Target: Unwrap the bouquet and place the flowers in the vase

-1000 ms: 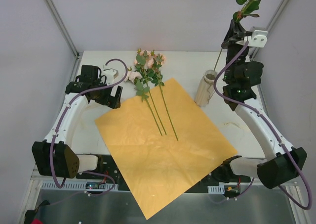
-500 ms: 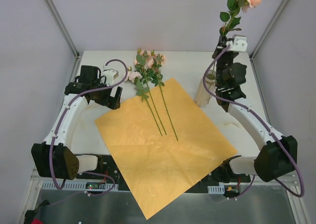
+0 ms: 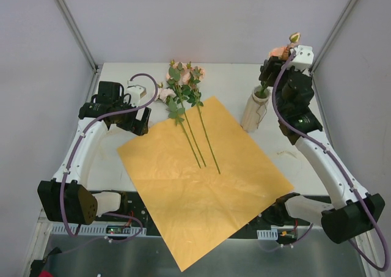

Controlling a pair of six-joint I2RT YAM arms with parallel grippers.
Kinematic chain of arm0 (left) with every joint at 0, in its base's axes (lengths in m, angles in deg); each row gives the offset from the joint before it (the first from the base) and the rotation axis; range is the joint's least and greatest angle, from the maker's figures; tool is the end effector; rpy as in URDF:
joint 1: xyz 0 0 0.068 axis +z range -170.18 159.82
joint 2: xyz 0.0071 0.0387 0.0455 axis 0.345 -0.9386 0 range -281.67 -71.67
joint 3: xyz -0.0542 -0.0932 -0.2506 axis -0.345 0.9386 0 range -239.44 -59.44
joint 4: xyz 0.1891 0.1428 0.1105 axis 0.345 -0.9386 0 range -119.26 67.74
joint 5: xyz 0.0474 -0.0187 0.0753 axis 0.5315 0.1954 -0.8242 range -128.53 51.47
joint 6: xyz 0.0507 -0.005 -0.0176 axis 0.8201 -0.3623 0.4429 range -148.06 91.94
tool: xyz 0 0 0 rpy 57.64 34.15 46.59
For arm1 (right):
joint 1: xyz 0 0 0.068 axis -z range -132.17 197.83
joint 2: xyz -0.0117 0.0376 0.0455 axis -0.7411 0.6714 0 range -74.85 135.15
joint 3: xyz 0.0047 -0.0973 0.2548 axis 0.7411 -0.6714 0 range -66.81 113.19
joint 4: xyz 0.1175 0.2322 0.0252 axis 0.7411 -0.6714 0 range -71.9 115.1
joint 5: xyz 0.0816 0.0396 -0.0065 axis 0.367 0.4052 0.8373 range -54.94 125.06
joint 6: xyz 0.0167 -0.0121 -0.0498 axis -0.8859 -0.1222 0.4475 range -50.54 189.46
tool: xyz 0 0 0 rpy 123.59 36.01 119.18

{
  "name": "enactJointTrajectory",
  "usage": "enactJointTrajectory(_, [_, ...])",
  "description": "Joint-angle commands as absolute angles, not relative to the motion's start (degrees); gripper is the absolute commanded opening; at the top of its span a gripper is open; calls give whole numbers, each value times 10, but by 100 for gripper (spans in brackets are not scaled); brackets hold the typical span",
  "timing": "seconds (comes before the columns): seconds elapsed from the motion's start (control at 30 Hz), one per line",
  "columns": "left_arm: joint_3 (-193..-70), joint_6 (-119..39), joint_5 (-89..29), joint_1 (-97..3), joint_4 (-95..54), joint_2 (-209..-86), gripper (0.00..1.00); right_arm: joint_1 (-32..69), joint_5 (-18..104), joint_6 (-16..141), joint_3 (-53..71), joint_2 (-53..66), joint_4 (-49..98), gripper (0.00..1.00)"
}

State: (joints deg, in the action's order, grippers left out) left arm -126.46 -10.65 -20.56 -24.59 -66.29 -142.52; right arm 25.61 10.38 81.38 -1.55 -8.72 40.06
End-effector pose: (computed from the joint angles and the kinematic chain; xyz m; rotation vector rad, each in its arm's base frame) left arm 0.2527 -0.0305 0.3264 0.5893 2.2955 -0.2684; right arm 0.2484 0.0854 0.4372 -0.0329 1.3486 -0.1337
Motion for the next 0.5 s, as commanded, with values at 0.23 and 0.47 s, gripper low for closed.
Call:
enactJointTrajectory(0.23, [-1275,-101,-203,-241,-675,-1415,99,131,135,847,2,-125,313,86])
enactJointTrajectory(0.47, [-1277,-105,-216,-241,-673,-1415,99,34,141,907,109,-30,238,91])
